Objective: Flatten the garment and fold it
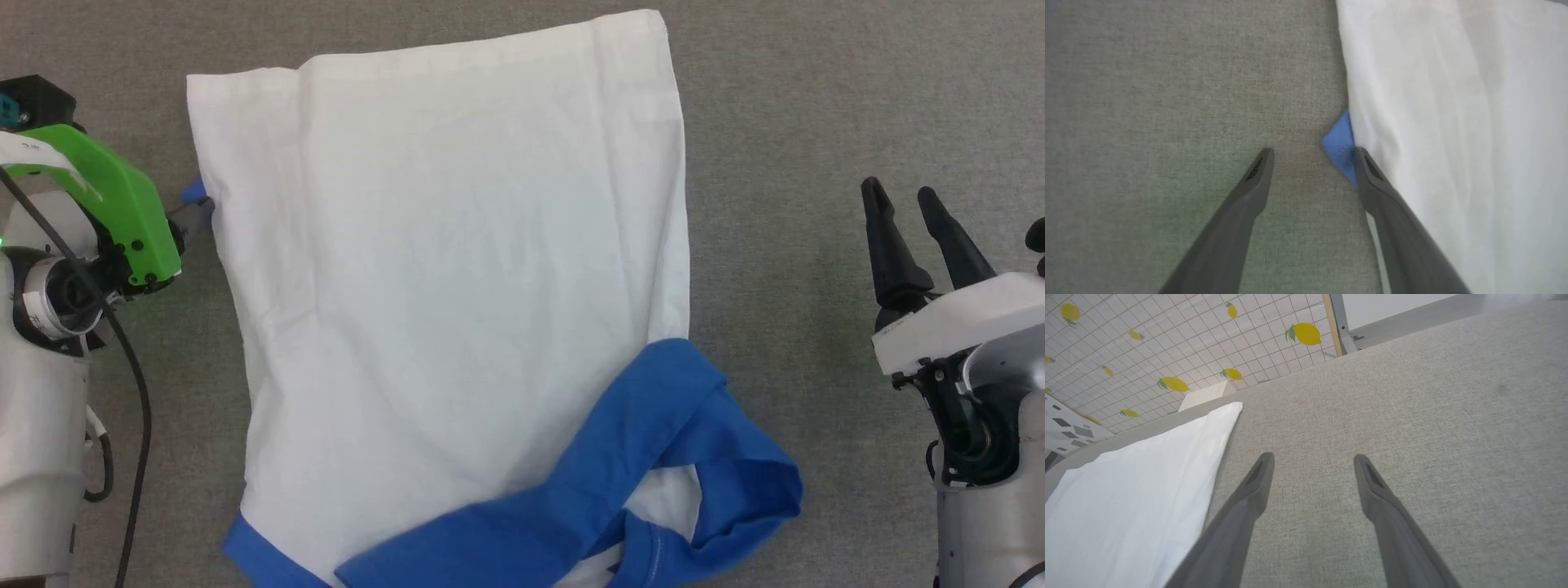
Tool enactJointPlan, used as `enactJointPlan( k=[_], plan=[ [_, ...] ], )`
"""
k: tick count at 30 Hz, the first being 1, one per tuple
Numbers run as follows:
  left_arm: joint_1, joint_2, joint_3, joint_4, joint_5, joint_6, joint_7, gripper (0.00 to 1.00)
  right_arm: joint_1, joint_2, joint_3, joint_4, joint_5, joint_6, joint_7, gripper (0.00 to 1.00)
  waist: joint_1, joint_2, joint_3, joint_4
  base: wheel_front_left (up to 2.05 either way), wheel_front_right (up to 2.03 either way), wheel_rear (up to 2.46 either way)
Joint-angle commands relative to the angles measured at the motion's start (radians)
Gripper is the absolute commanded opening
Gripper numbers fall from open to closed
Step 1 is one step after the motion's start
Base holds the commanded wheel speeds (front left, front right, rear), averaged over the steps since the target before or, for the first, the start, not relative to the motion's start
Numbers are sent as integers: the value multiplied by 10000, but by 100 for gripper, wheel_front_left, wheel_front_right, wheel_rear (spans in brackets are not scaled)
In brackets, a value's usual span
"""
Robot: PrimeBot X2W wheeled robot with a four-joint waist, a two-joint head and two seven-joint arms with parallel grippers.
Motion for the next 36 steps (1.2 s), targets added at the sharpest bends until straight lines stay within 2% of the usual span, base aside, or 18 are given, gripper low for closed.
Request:
enactJointPlan(
  k=[1, 8, 9, 10, 11, 19, 26, 31, 36],
  plan=[
    [131, 0, -51, 36, 118, 52, 57, 100, -56, 7, -20, -29, -20, -13, 19, 100, 0, 62, 25, -39, 0, 0, 0],
    [160, -22, -270, 99, 49, -126, 221, 100, -39, 7, -105, -13, 8, -13, -17, 100, 0, 62, 88, -108, 0, 0, 0],
    [169, -8, -302, 106, 46, -156, 247, 75, -37, 7, -99, -8, 14, -13, -28, 100, 0, 62, 96, -120, 0, 0, 0],
    [173, -10, -299, 95, 23, -188, 214, 30, -36, 7, -97, -2, 24, -13, -35, 100, 0, 62, 104, -128, 0, 0, 0],
    [182, -8, -290, 90, 1, -214, 173, 0, -38, 7, -99, 6, 41, -13, -46, 100, 0, 62, 115, -136, 0, 0, 0],
    [147, 5, -184, 85, -187, -387, -122, 0, 5, 7, -124, 123, 33, -13, -104, 100, 0, 62, 80, -48, 0, 0, 0],
    [36, -163, 211, 29, -518, -434, -814, 0, 56, 7, -123, 292, -57, -13, -95, 100, 0, 62, -380, 229, 0, 0, 0],
    [64, -152, 536, 9, -692, -339, -1161, 0, 87, 7, -150, 347, -128, -13, -17, 100, 0, 62, -799, 465, 0, 0, 0],
    [215, 37, 843, 5, -557, -34, -1577, 0, 208, 7, -196, 390, -187, -13, 62, 100, 0, 62, -1306, 755, 0, 0, 0]
  ],
)
